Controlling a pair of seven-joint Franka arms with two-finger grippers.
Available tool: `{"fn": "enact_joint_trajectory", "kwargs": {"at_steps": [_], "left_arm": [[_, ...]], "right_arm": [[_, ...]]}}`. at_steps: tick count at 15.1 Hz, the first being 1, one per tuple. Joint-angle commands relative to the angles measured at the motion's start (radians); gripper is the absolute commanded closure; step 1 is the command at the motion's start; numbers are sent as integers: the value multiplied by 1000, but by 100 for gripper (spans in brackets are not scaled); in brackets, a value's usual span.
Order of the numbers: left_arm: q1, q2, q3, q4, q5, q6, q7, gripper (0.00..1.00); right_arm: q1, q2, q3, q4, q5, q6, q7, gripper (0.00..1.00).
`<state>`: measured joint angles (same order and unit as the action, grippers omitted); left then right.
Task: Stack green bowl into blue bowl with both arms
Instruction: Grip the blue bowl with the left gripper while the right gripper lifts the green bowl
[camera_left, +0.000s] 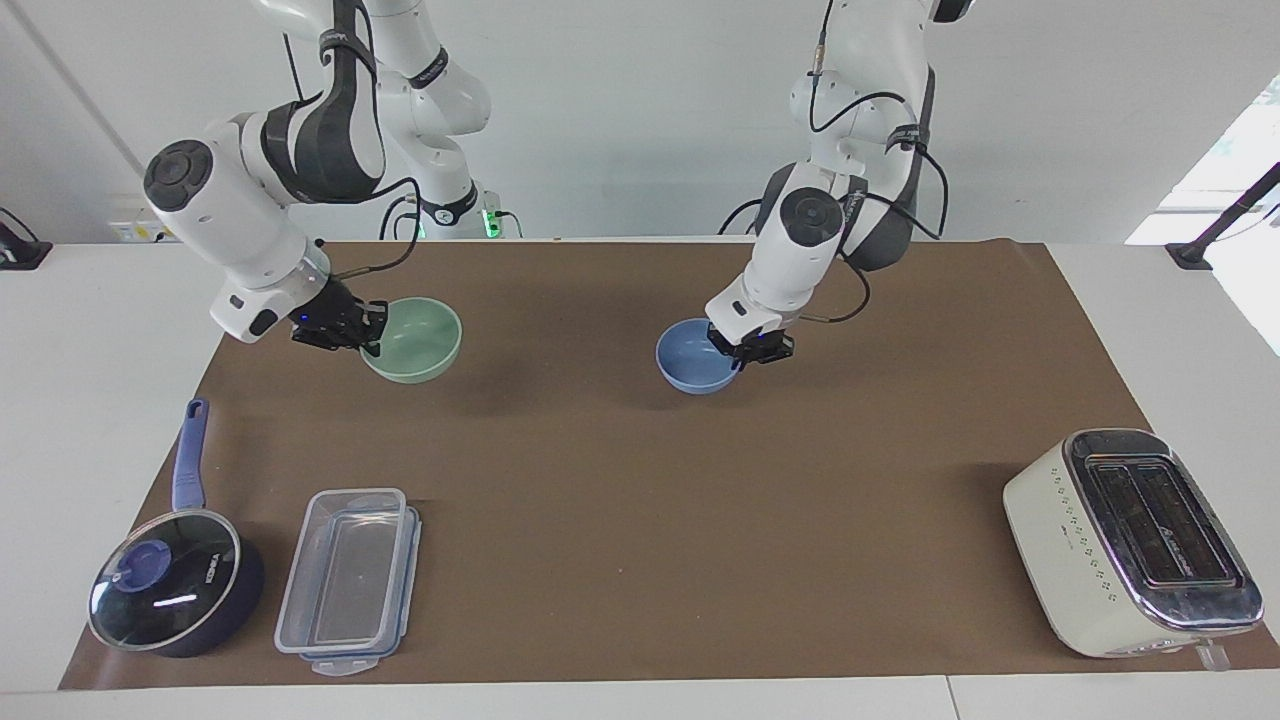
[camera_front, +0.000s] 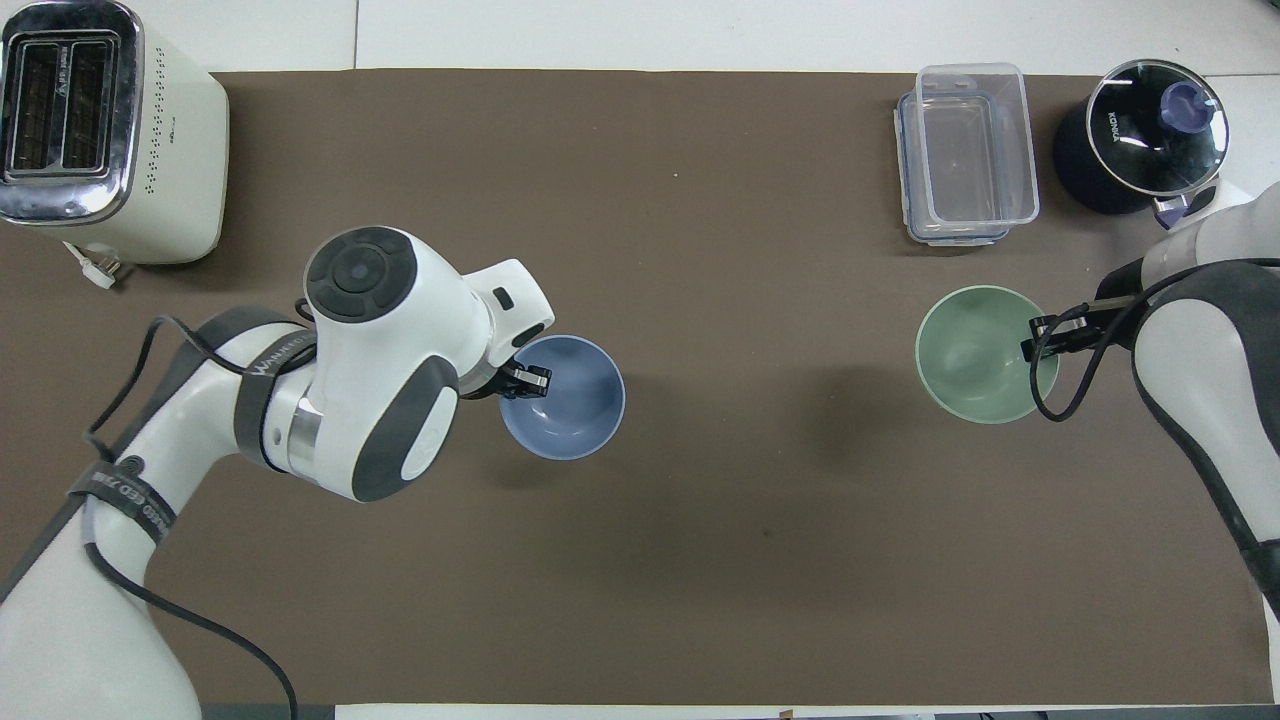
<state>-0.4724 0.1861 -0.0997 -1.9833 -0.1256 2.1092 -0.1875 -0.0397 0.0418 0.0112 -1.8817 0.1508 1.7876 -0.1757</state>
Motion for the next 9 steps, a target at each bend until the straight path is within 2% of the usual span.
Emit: {"fn": "enact_joint_trajectory", "kwargs": {"at_steps": [1,7,8,9], "left_arm": [[-26,3,18,-29,-28,46,0,100],[-41,21,18,-43,-28,80,8,100],[-41,23,18,-45,-28,83,8,82],[-41,21,18,-45,-28,83,8,36]], "right_arm": [[17,-14,24,21,45,-24,60,100],[18,-20,55,7,46,-11,140,100],[18,-19,55,6,47,-10,140,100],[20,-20,55,3,47,-8,140,100]]}}
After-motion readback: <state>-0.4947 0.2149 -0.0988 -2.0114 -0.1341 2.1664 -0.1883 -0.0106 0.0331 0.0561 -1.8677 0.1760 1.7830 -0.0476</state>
